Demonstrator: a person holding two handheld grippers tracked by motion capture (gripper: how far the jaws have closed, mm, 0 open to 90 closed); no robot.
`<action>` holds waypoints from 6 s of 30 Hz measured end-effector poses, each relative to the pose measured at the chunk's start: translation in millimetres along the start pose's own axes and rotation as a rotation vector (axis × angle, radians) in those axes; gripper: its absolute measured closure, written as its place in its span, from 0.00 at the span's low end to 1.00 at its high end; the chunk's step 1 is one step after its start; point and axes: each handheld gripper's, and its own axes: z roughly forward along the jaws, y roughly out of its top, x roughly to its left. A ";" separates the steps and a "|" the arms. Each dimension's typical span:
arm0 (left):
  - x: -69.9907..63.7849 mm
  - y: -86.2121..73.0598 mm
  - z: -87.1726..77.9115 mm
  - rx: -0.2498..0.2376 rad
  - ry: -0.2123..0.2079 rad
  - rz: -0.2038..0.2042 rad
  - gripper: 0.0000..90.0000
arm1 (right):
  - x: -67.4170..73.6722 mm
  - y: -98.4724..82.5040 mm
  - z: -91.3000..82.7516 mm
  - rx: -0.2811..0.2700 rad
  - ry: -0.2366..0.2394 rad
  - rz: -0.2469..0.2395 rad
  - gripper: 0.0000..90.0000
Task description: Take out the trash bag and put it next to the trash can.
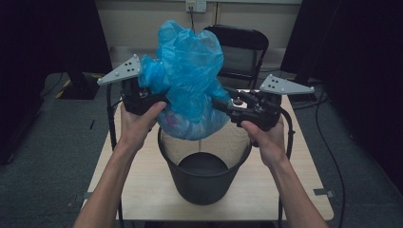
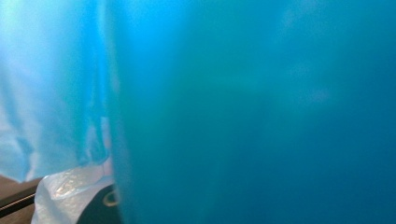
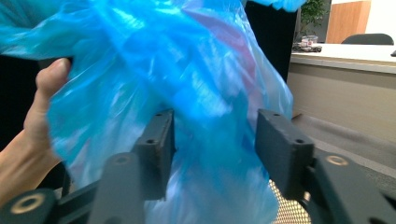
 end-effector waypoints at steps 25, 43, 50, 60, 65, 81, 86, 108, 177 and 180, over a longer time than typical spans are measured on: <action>35.1 13.7 -2.0 -0.032 0.071 -0.021 0.93 | -10.6 -38.1 -34.1 0.028 -0.042 0.012 0.64; 68.9 4.8 -28.3 -0.037 0.163 -0.050 0.92 | -33.1 -61.4 -61.6 0.039 -0.124 0.055 0.66; 82.0 -1.2 -33.0 -0.044 0.187 -0.066 0.92 | -39.7 -65.0 -72.1 0.048 -0.159 0.055 0.67; 98.9 -6.5 -48.7 -0.037 0.273 -0.080 0.92 | -52.5 -84.7 -80.8 0.054 -0.192 0.090 0.65; 108.7 -24.3 -51.9 -0.004 0.291 -0.094 0.92 | -52.4 -93.3 -81.5 0.056 -0.182 0.091 0.57; 120.3 -87.6 -40.4 0.110 0.326 -0.167 0.92 | -55.3 -134.4 -87.0 0.136 -0.227 0.139 0.38; 123.4 -106.8 -37.0 0.147 0.327 -0.178 0.92 | -54.7 -145.4 -86.1 0.154 -0.230 0.150 0.38; 135.6 -161.7 -21.7 0.276 0.291 -0.278 0.58 | -55.7 -160.7 -78.4 0.204 -0.235 0.157 0.37; 52.9 -223.8 -104.1 0.397 0.381 -0.186 0.71 | -48.5 -163.4 -69.0 0.217 -0.207 0.150 0.37; 55.1 -227.5 -84.9 0.388 0.361 -0.180 0.79 | -48.3 -163.9 -68.8 0.219 -0.203 0.146 0.37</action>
